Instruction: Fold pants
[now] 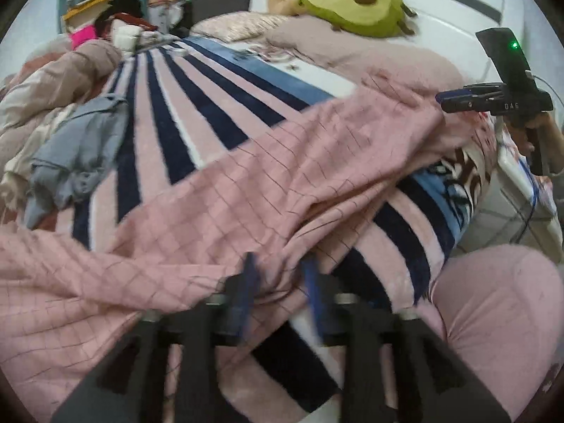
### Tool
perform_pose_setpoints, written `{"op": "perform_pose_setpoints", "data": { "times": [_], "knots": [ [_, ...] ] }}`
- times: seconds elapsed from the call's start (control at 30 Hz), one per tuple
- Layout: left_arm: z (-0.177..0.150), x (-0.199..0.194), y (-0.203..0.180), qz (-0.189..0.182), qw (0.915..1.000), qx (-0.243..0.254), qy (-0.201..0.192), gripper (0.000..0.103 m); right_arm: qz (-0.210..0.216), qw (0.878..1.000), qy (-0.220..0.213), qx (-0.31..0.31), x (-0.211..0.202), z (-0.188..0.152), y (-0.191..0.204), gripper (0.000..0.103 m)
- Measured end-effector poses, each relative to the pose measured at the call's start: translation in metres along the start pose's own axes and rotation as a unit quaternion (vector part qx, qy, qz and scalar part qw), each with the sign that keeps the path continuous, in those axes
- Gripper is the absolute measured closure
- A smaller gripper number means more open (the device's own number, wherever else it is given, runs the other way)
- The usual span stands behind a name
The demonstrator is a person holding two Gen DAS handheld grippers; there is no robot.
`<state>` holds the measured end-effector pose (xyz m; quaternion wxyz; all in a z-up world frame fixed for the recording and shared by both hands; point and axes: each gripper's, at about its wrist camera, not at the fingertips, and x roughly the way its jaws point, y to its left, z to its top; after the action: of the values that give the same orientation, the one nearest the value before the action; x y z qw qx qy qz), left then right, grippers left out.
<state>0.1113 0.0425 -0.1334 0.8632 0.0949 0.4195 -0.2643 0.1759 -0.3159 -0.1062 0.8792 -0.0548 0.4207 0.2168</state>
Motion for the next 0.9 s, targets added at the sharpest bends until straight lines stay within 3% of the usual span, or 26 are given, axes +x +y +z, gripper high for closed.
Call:
{"op": "perform_pose_setpoints", "data": {
  "times": [0.13,0.27,0.33,0.4,0.5,0.63,0.9],
  "knots": [
    [0.003,-0.005,0.015,0.011,0.9989,-0.039,-0.025,0.061,-0.074,0.997,-0.028,0.008,0.015,0.029,-0.01,0.038],
    [0.001,-0.003,0.024,0.007,0.9975,-0.059,-0.037,0.061,-0.09,0.995,-0.006,0.032,0.058,0.046,-0.025,0.038],
    [0.0,0.002,0.025,0.003,0.9972,-0.065,-0.035,0.061,-0.101,0.994,0.008,0.033,0.082,0.05,-0.03,0.043],
    [-0.003,0.005,0.025,0.003,0.9972,-0.067,-0.032,0.061,-0.134,0.991,0.004,0.03,0.09,0.049,-0.035,0.101],
    [-0.008,0.007,0.025,0.002,0.9971,-0.071,-0.027,0.061,-0.133,0.988,-0.028,0.067,0.069,0.041,-0.045,0.102],
    [-0.013,0.006,0.021,0.012,0.9971,-0.072,-0.022,0.061,-0.167,0.978,-0.076,0.102,0.01,0.016,-0.052,0.102],
    [-0.022,-0.003,0.01,0.038,0.9967,-0.071,-0.01,0.061,-0.188,0.96,-0.088,0.189,-0.065,-0.058,-0.069,0.101]
  ]
}}
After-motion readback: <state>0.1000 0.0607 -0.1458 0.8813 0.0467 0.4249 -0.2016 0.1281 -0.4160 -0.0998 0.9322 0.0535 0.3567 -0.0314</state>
